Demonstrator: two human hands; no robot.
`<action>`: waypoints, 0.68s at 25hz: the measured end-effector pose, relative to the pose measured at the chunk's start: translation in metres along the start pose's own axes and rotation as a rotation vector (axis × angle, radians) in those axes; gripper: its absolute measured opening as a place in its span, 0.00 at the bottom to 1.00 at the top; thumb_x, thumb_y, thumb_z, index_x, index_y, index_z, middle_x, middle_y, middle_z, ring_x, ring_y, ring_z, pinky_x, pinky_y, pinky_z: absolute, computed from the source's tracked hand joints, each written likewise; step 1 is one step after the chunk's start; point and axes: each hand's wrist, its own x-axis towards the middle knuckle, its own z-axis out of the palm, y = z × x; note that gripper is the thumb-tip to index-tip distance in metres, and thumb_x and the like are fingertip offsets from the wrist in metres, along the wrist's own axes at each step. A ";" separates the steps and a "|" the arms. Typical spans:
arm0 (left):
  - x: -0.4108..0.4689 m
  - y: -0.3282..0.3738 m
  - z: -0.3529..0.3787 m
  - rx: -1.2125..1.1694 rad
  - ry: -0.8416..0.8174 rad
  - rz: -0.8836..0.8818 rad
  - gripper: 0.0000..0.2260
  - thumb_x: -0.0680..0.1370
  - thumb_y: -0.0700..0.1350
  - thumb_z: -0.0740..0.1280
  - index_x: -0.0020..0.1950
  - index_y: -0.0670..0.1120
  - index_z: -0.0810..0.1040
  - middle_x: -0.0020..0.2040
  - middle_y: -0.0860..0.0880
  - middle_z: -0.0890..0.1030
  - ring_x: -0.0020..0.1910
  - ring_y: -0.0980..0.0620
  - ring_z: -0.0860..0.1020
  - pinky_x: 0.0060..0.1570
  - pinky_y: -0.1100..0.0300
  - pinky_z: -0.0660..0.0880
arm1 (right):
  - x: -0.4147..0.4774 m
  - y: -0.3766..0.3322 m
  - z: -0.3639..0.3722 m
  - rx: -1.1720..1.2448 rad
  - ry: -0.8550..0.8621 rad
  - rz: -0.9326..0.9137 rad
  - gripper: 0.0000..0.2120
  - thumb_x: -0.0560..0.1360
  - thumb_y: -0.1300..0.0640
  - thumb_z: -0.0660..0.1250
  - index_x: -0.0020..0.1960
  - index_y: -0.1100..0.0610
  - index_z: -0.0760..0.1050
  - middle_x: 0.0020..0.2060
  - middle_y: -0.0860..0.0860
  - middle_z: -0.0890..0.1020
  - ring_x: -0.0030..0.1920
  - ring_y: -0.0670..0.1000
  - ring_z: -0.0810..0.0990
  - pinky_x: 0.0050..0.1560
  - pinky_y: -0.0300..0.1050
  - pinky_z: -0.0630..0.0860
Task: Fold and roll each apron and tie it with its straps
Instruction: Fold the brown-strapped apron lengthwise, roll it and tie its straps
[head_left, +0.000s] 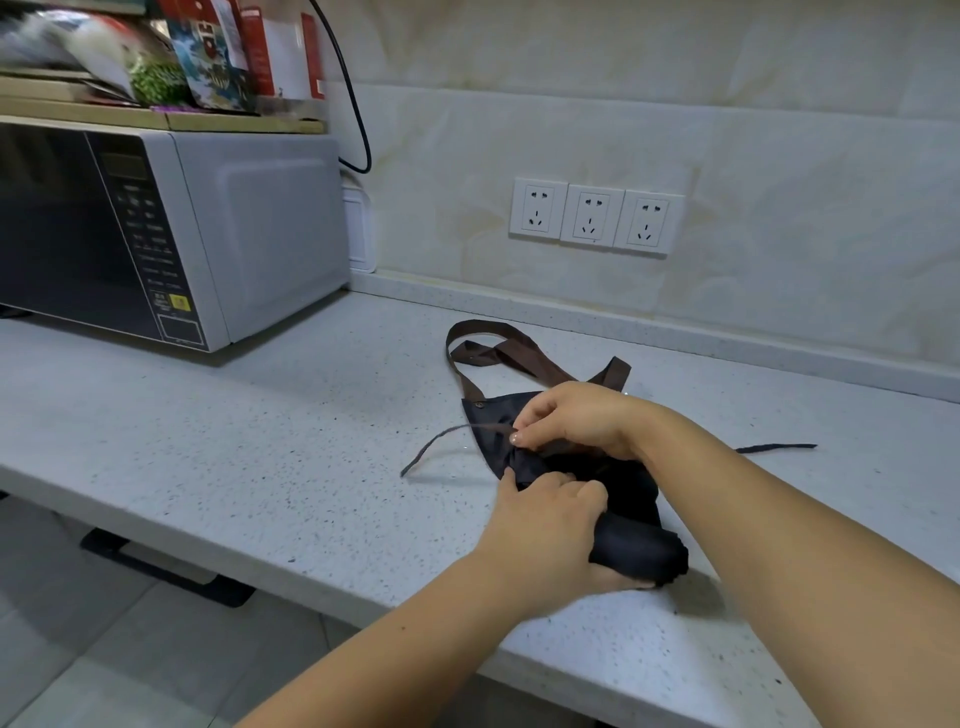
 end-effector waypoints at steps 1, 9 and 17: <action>0.000 0.000 -0.001 0.003 0.000 -0.002 0.25 0.69 0.73 0.62 0.47 0.52 0.67 0.48 0.55 0.76 0.53 0.52 0.72 0.62 0.41 0.65 | -0.003 0.002 -0.001 0.082 -0.022 -0.011 0.03 0.71 0.57 0.75 0.44 0.55 0.84 0.41 0.49 0.85 0.44 0.47 0.81 0.54 0.43 0.77; -0.002 0.007 0.010 0.169 0.176 -0.053 0.33 0.67 0.75 0.53 0.54 0.50 0.76 0.49 0.55 0.82 0.56 0.49 0.75 0.61 0.38 0.64 | -0.001 -0.012 0.020 -0.095 -0.114 0.044 0.04 0.71 0.51 0.75 0.45 0.49 0.86 0.45 0.46 0.86 0.52 0.47 0.82 0.59 0.44 0.77; -0.004 0.005 0.008 0.145 0.170 0.014 0.30 0.70 0.73 0.57 0.52 0.48 0.74 0.48 0.54 0.78 0.57 0.50 0.69 0.66 0.46 0.62 | -0.001 -0.008 0.022 -0.094 -0.176 0.200 0.26 0.54 0.50 0.75 0.51 0.55 0.83 0.56 0.54 0.81 0.53 0.51 0.82 0.65 0.53 0.74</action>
